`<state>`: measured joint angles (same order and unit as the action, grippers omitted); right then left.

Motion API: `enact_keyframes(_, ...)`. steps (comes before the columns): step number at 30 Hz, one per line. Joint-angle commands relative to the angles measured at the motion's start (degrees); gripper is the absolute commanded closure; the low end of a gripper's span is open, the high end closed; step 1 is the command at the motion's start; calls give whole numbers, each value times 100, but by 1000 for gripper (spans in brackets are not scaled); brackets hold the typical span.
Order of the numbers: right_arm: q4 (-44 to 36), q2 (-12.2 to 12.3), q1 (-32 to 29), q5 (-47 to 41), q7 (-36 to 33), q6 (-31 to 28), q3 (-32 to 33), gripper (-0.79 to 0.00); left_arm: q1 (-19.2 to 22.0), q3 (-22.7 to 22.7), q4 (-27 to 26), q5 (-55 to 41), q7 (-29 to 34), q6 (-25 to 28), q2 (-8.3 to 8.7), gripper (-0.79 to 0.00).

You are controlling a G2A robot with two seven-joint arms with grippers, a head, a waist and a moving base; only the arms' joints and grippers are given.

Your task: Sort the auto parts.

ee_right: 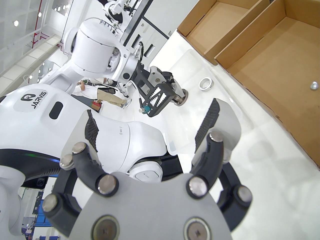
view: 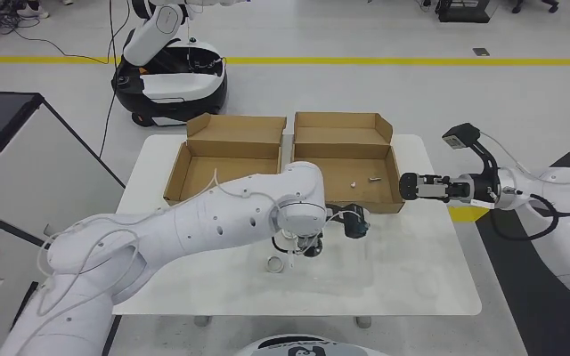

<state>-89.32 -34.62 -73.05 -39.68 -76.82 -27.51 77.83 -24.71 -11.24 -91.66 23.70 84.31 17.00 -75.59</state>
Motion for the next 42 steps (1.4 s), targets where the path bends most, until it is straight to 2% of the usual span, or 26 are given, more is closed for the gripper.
enact_keyframes(1,0,0,0,0,0,0,0,-785,-37,-239,96,-207,-213,72,84,0)
enact_keyframes(7,0,0,0,0,0,0,0,-785,-272,-1046,69,-657,-345,336,504,0)
enact_keyframes(13,0,0,0,0,0,0,0,-785,-793,-1834,-95,-1065,-489,786,953,0)
enact_keyframes(23,0,0,0,0,0,0,0,-785,-1504,-2537,-435,-2156,-1490,1789,1710,0)
enact_keyframes(28,0,0,0,0,0,0,0,-785,-1693,-2654,-638,-2668,-2195,2494,2115,0)
enact_keyframes(35,0,0,0,0,0,0,0,-785,-1566,-2296,-864,-2760,-3288,3588,2589,0)
enact_keyframes(42,0,0,0,0,0,0,0,-785,-1566,-2296,-864,-2760,-3288,3588,2589,0)
